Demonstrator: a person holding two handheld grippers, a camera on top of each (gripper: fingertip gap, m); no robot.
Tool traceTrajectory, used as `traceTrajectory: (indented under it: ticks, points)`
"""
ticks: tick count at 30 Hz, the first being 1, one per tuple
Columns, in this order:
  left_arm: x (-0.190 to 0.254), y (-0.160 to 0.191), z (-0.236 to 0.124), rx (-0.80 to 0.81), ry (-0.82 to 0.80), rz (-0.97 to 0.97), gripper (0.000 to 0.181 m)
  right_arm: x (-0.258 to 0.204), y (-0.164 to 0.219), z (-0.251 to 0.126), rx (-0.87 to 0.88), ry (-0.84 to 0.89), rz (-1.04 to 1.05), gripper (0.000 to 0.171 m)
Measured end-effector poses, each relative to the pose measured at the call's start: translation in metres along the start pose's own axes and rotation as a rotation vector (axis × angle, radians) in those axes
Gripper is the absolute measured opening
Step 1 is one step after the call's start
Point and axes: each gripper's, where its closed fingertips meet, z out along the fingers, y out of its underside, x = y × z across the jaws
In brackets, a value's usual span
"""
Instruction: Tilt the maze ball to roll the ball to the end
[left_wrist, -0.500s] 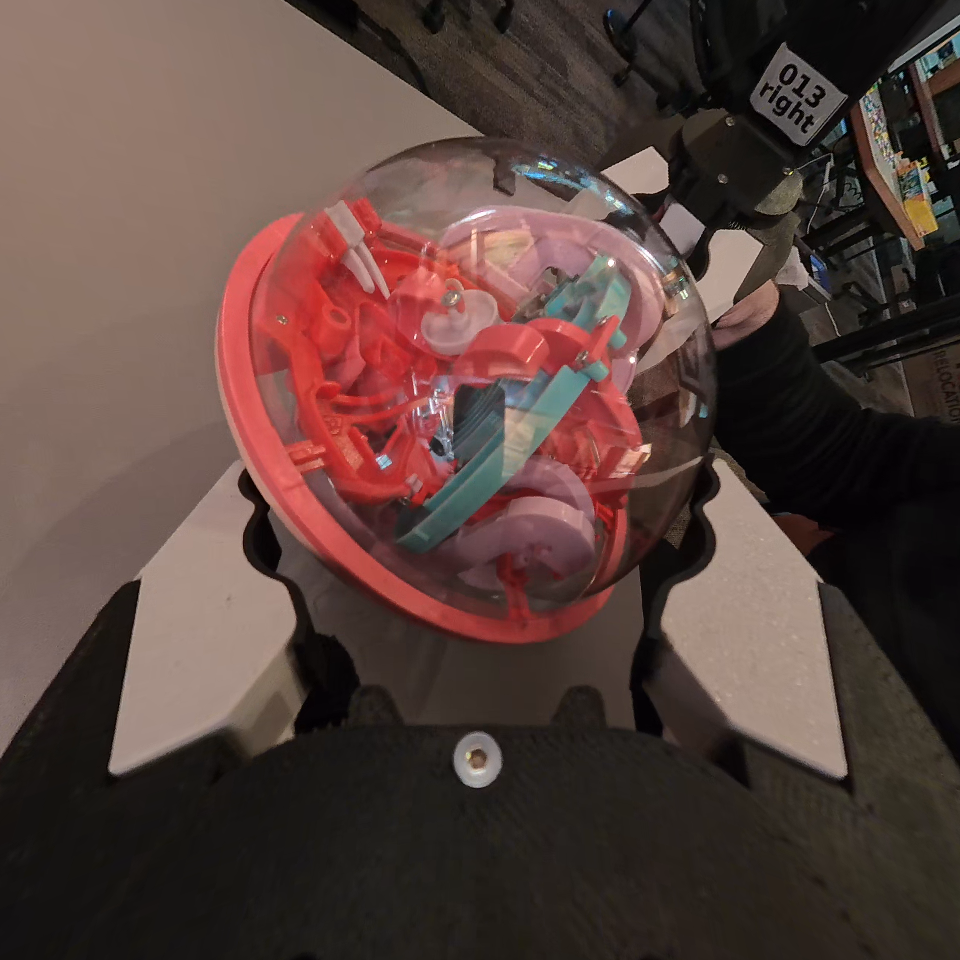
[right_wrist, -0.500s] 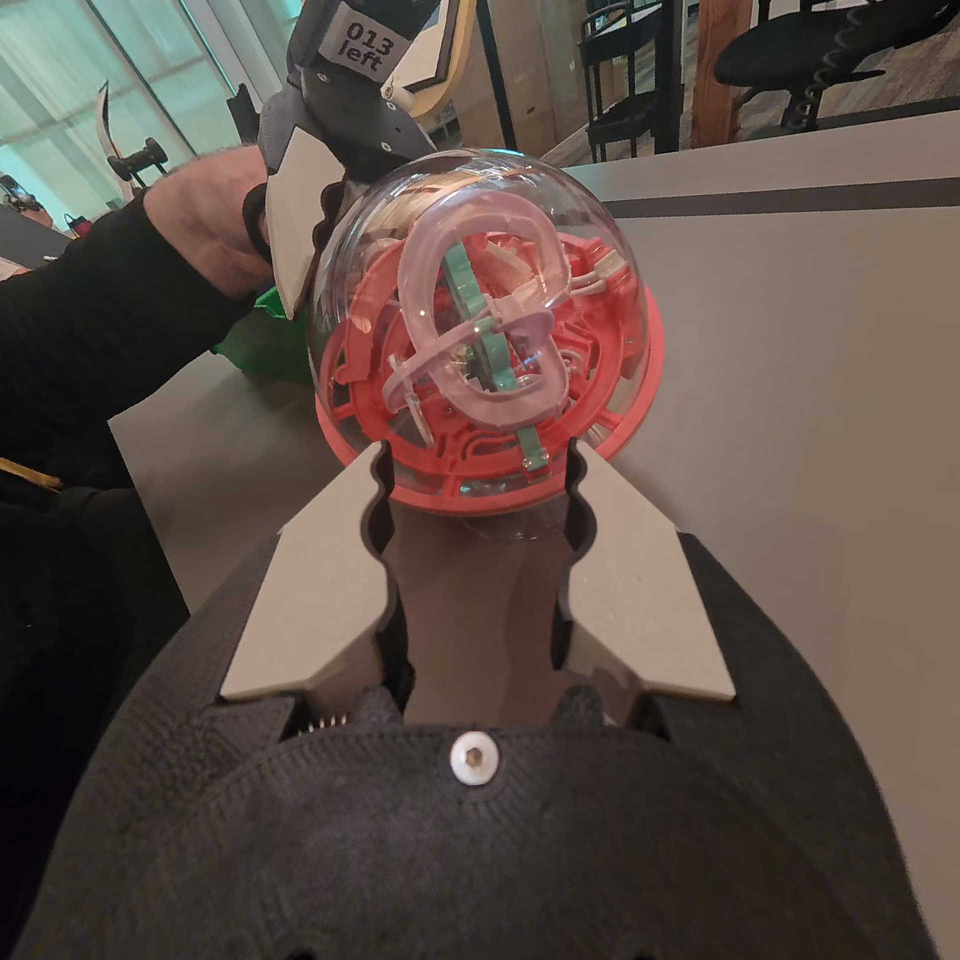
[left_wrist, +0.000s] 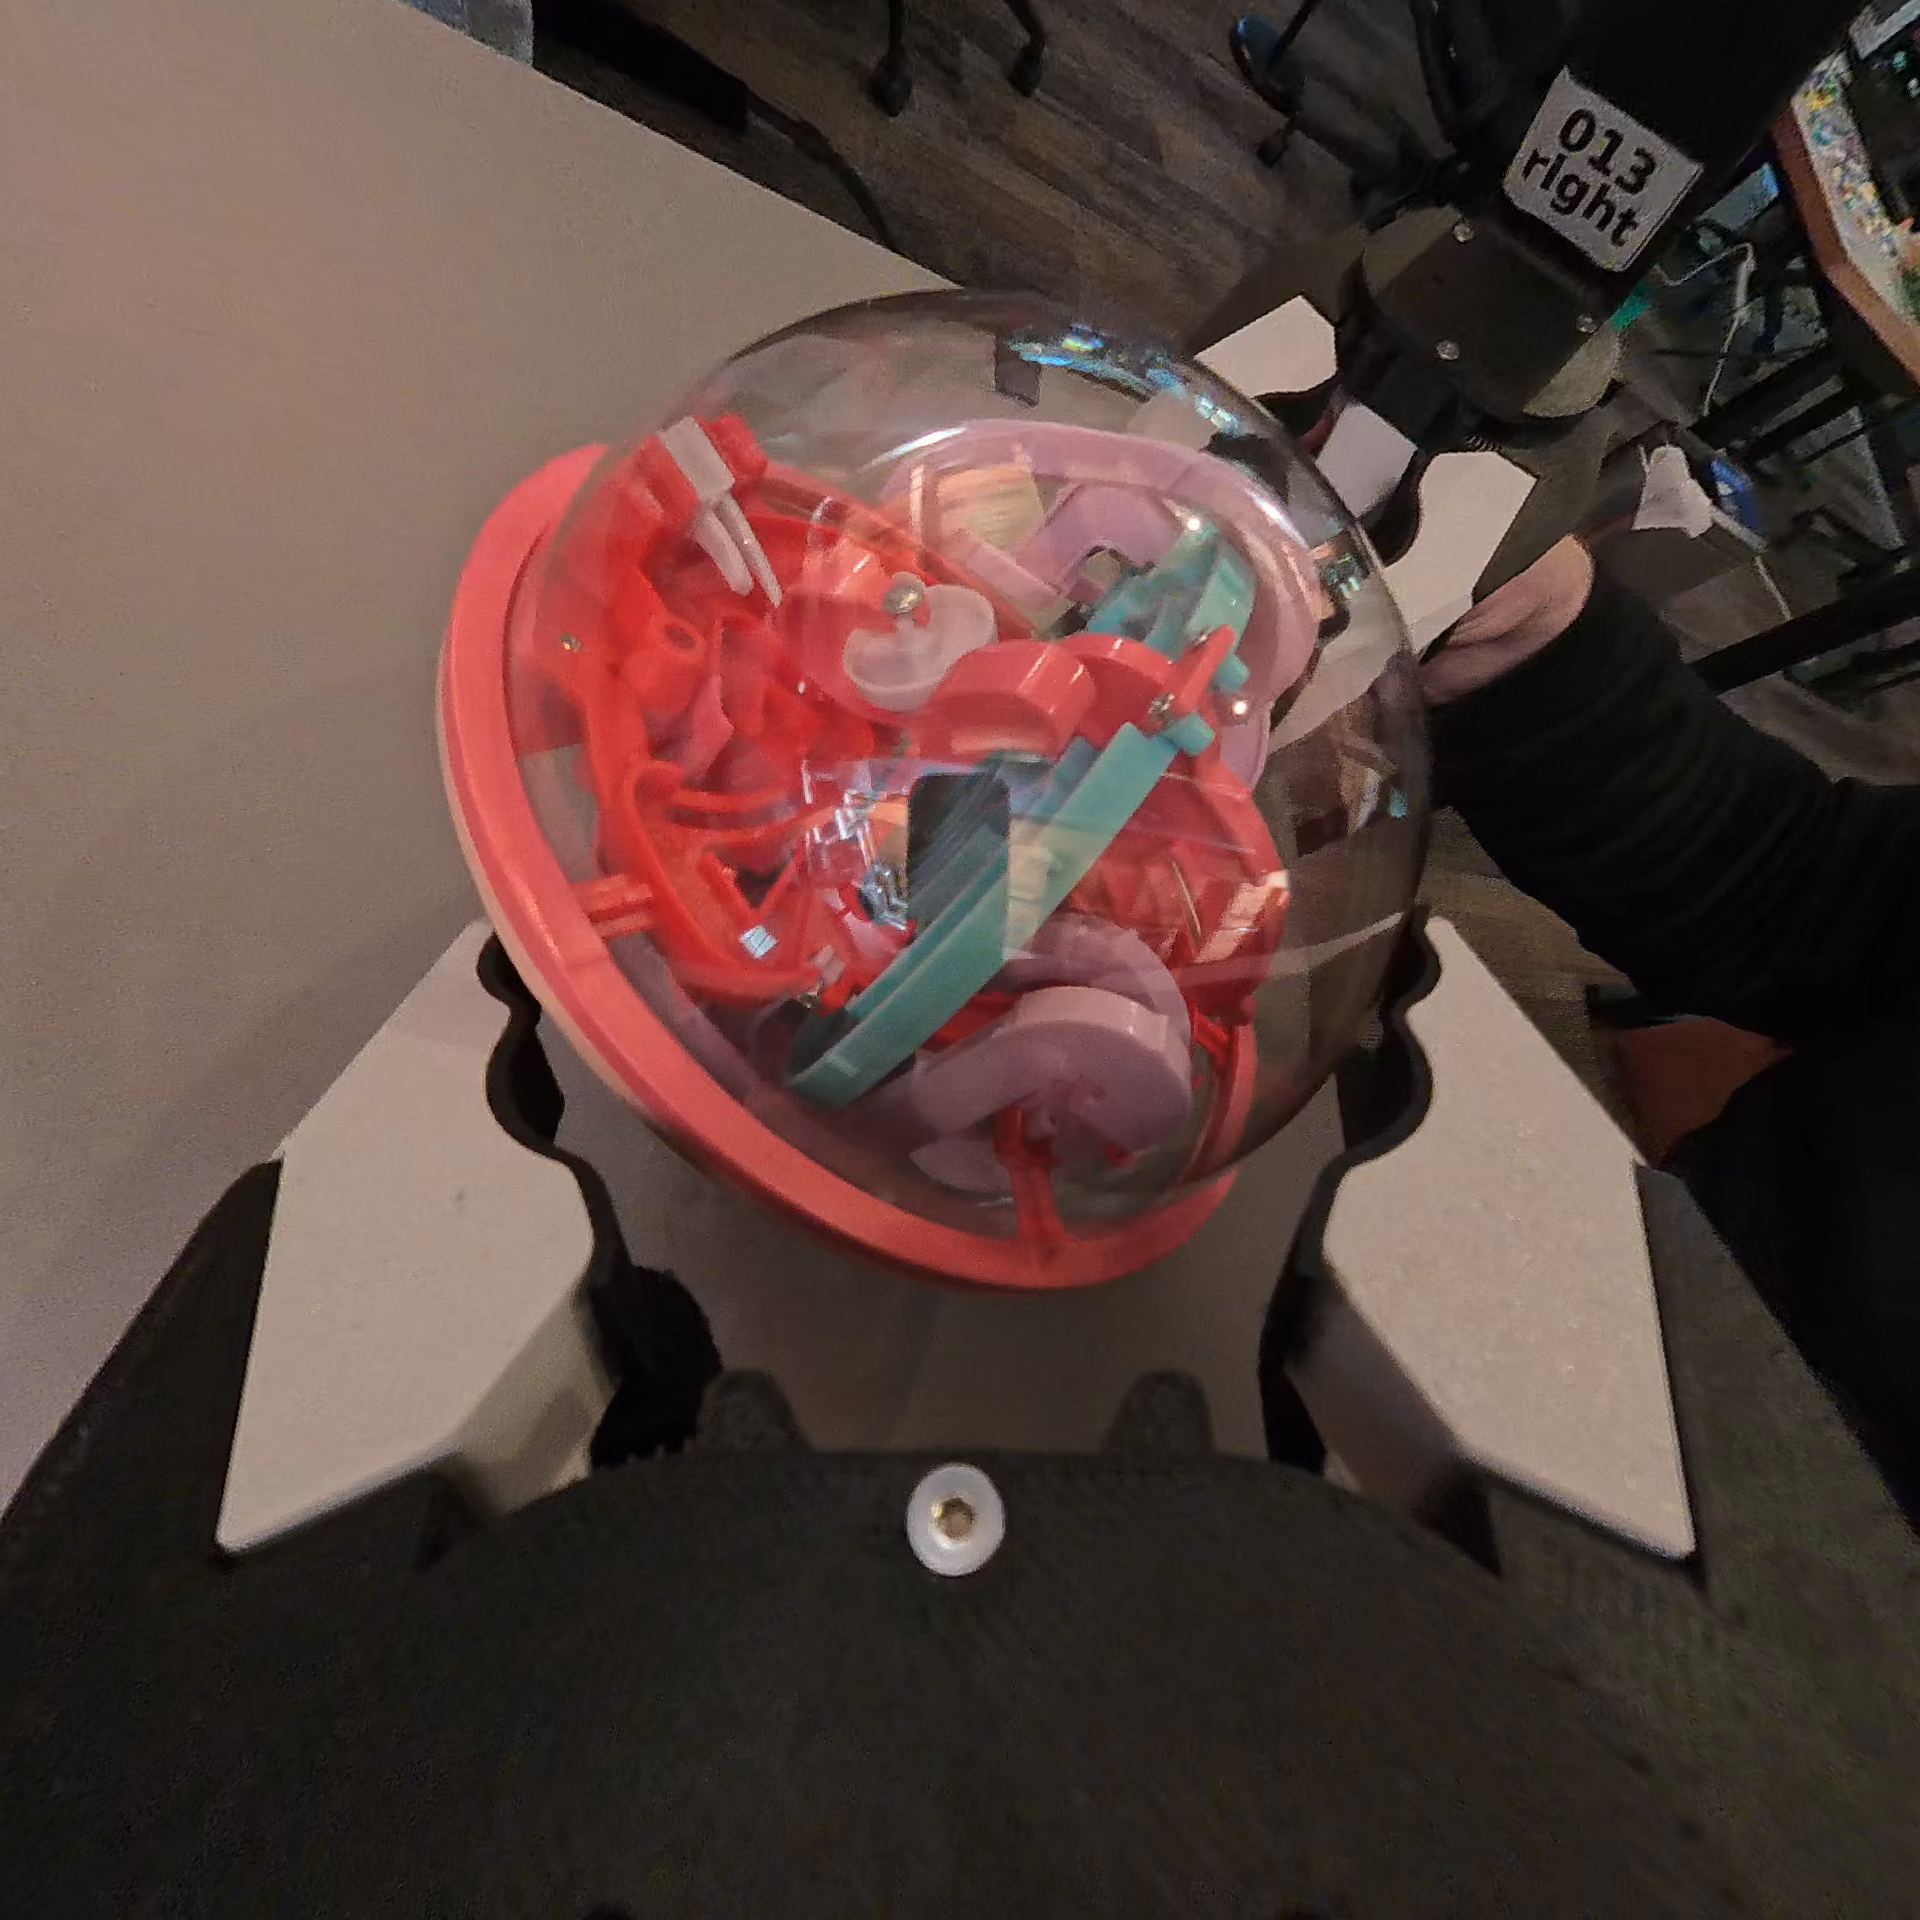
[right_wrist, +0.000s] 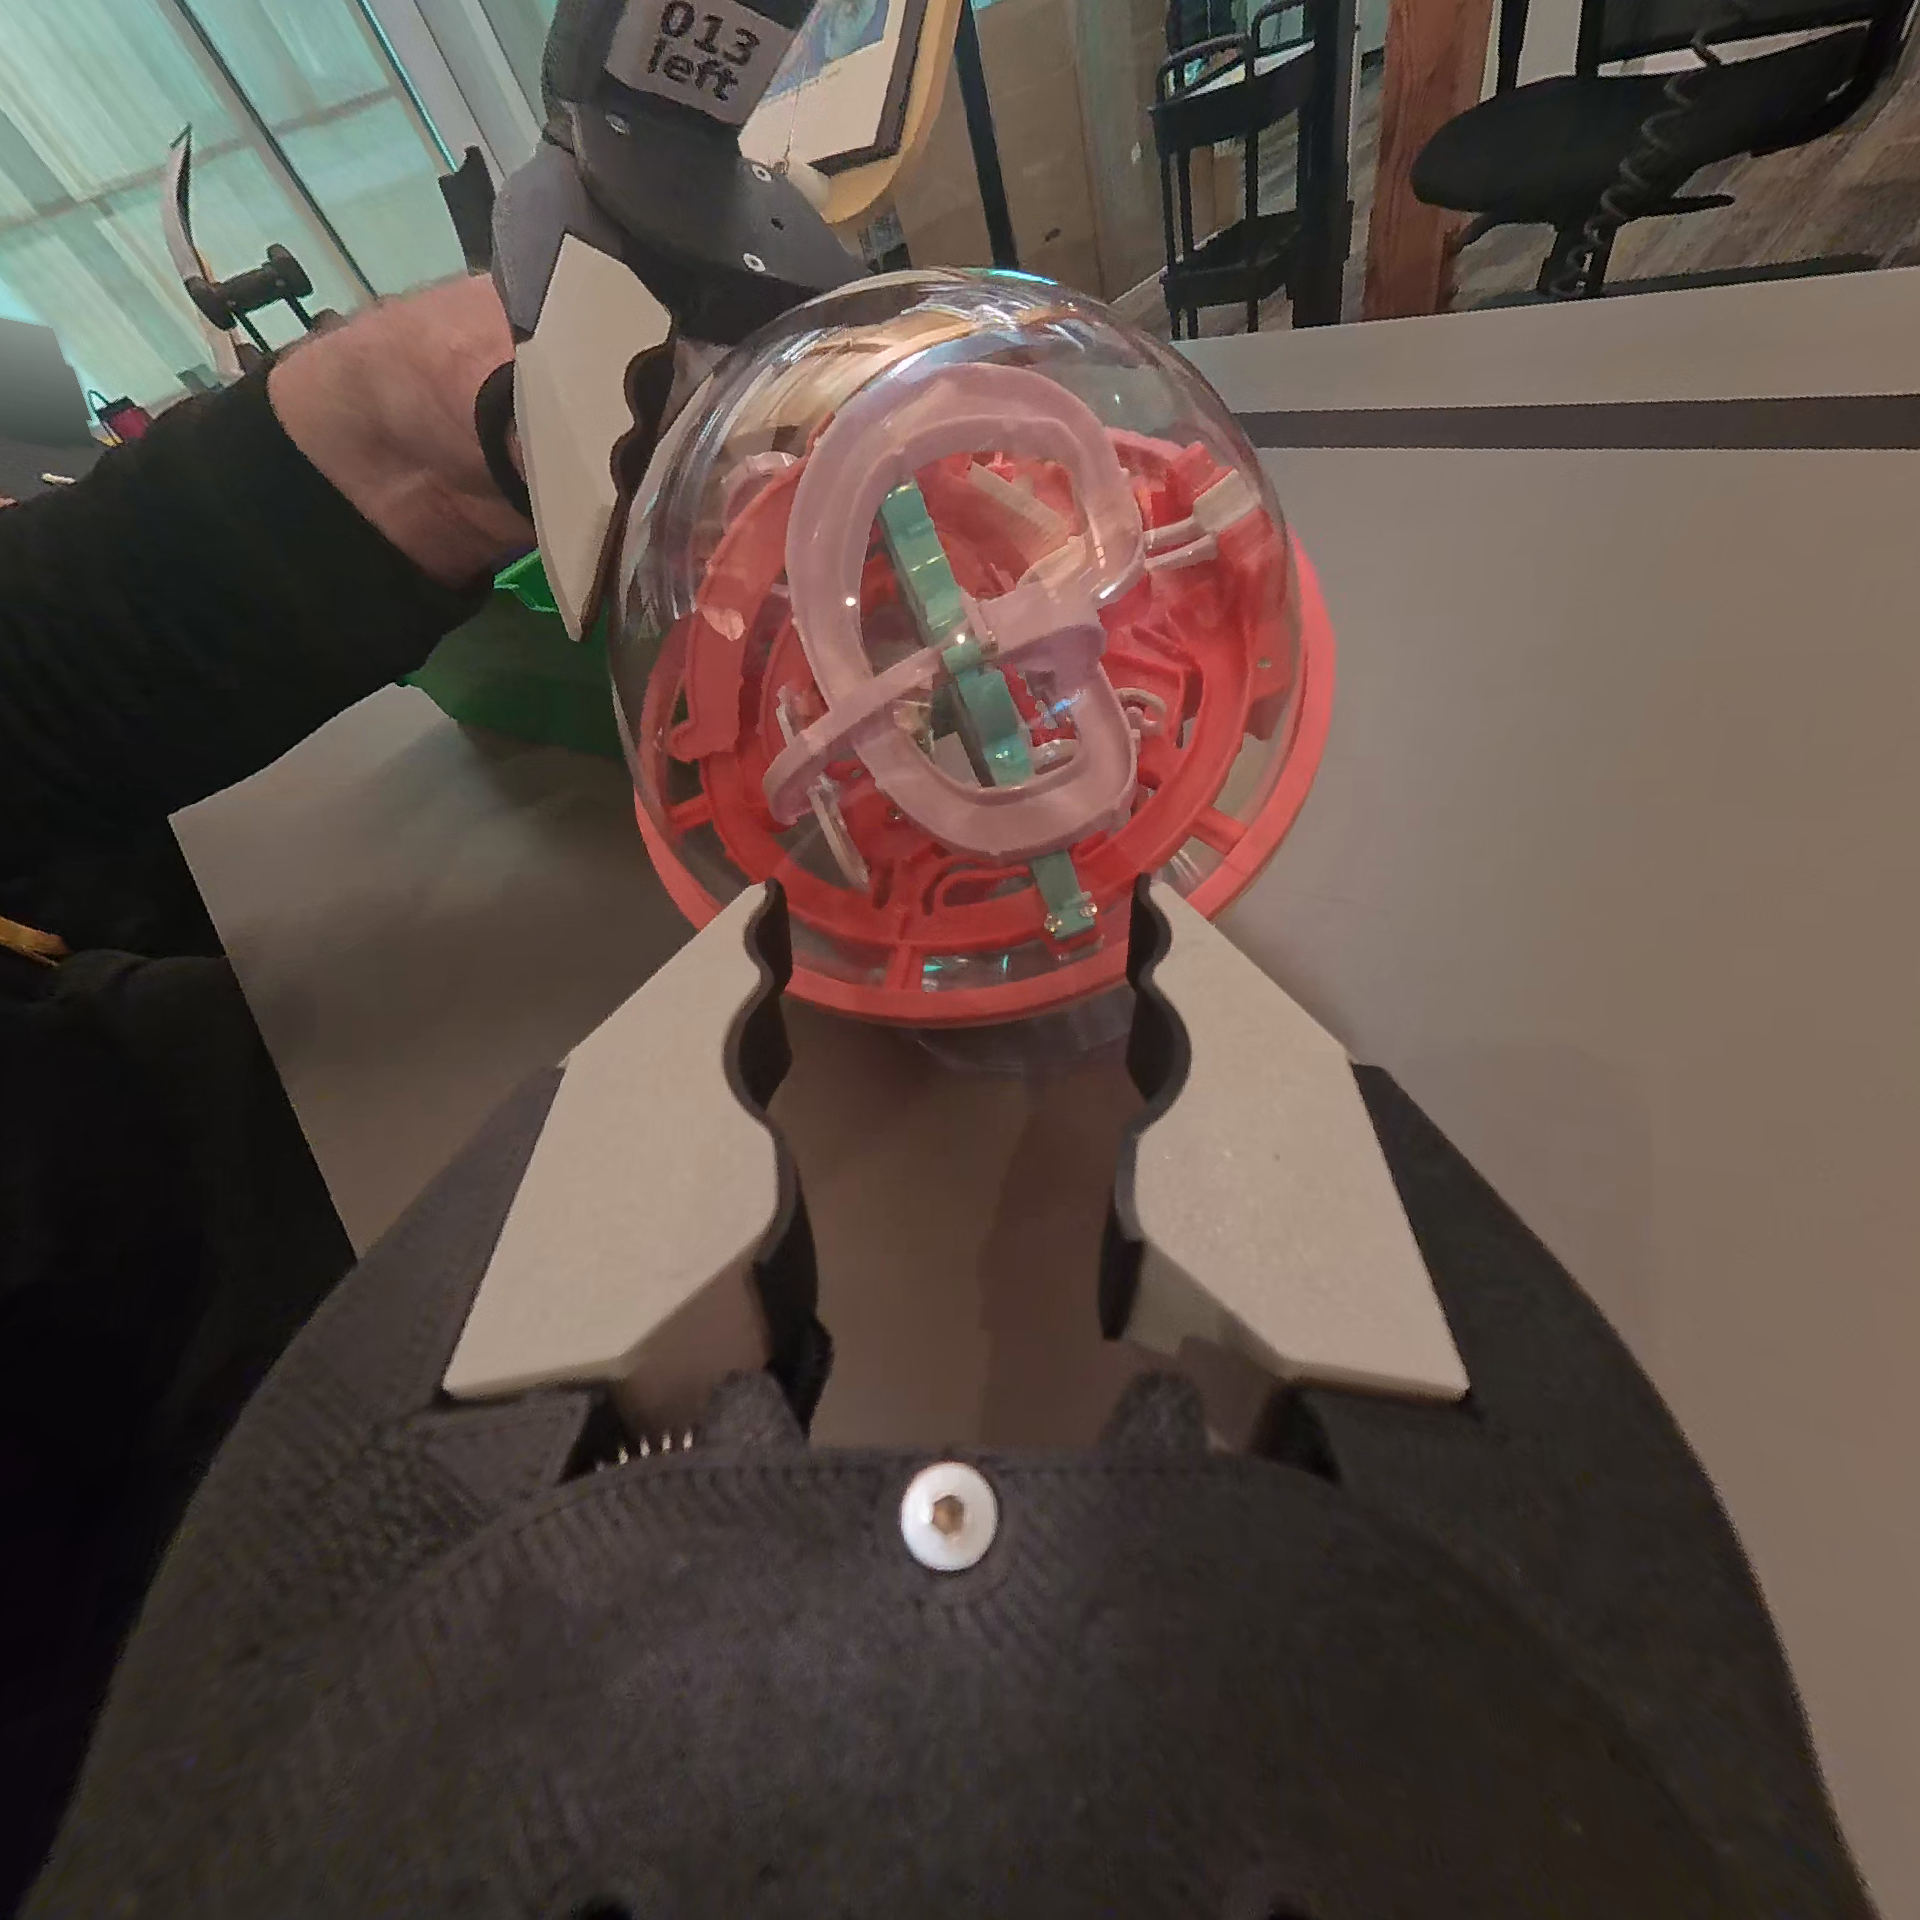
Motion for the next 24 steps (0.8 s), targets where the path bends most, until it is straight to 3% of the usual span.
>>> traceTrajectory:
  ticks: [24]
  points:
    - [-0.0015,-0.0004,0.0,0.019,-0.034,0.107,0.153,-0.0004,0.0014,0.0006,0.015,0.019,-0.018,0.062]
